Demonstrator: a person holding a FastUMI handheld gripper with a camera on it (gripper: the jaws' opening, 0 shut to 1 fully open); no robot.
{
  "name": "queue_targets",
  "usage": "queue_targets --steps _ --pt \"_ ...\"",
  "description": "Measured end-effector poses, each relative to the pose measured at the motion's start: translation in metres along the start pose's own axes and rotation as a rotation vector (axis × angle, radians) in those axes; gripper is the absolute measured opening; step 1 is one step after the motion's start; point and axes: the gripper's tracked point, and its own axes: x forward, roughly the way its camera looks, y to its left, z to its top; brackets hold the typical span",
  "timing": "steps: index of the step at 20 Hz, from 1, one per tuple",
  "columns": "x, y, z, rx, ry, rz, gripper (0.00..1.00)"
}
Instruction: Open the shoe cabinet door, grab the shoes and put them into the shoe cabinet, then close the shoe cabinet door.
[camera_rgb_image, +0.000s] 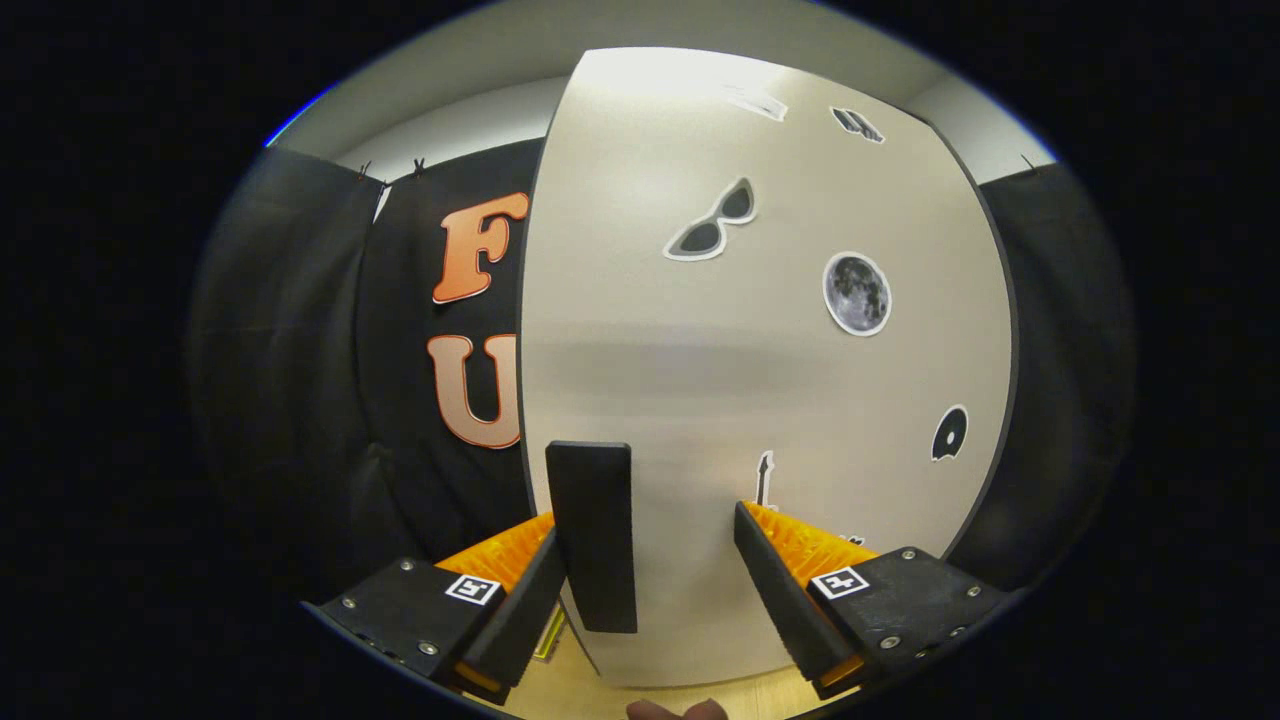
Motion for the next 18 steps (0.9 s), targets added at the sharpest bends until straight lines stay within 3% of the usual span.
queue_targets --steps 12,18 --pt "0.009 0.003 -0.001 0.038 -0.001 -0.062 0.93" --pt "-0.031 0.006 -0.009 0.101 0.044 -0.065 0.93"
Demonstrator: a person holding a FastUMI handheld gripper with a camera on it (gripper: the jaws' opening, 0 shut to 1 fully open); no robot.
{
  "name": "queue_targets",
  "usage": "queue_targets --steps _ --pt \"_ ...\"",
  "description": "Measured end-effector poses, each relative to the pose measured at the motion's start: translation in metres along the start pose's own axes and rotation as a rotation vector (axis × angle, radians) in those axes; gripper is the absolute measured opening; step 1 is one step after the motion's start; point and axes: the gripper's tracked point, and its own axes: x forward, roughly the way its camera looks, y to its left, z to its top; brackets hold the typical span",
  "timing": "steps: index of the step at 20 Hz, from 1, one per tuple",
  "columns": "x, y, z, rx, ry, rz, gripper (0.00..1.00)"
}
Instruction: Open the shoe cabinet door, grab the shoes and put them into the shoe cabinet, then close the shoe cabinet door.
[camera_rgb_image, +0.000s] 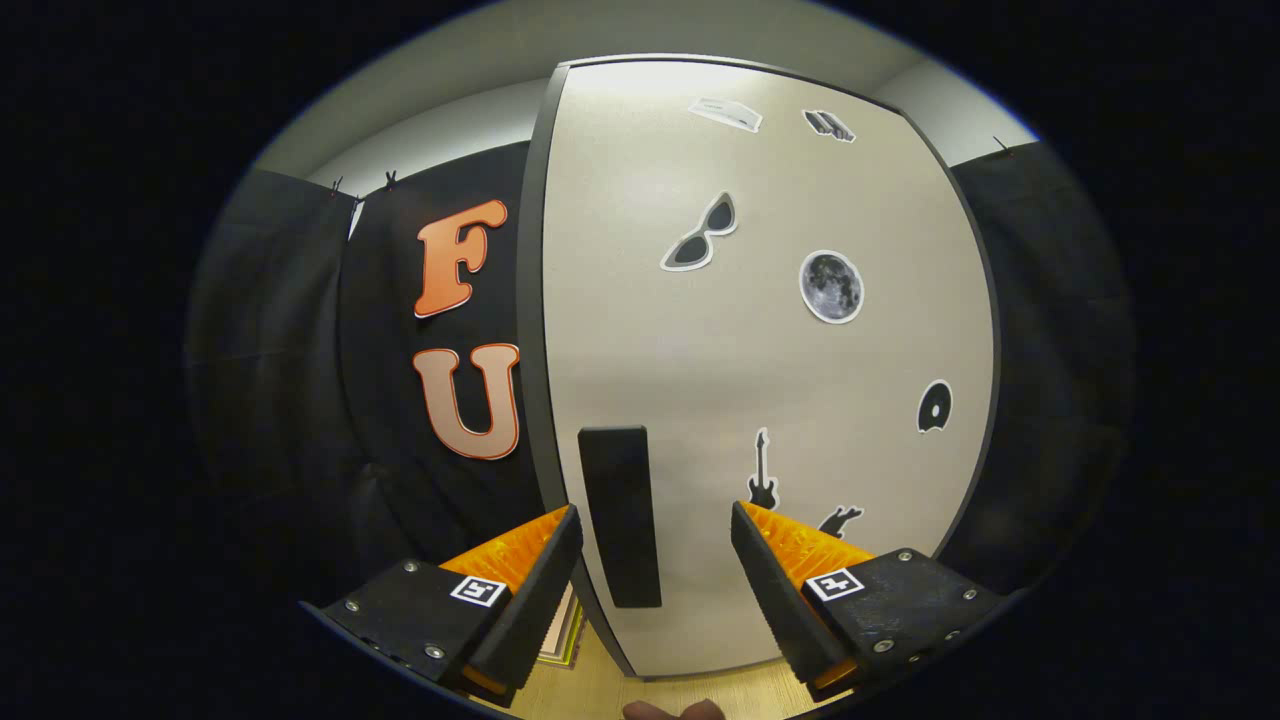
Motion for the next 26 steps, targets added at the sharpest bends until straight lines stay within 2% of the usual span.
queue_targets --steps 7,18,26 --pt "-0.103 -0.039 -0.022 -0.074 0.040 -0.042 0.93" --pt "-0.269 -0.138 -0.004 -0.038 -0.024 -0.035 0.93" --pt "-0.356 -0.205 0.022 -0.040 -0.101 -0.032 0.93"
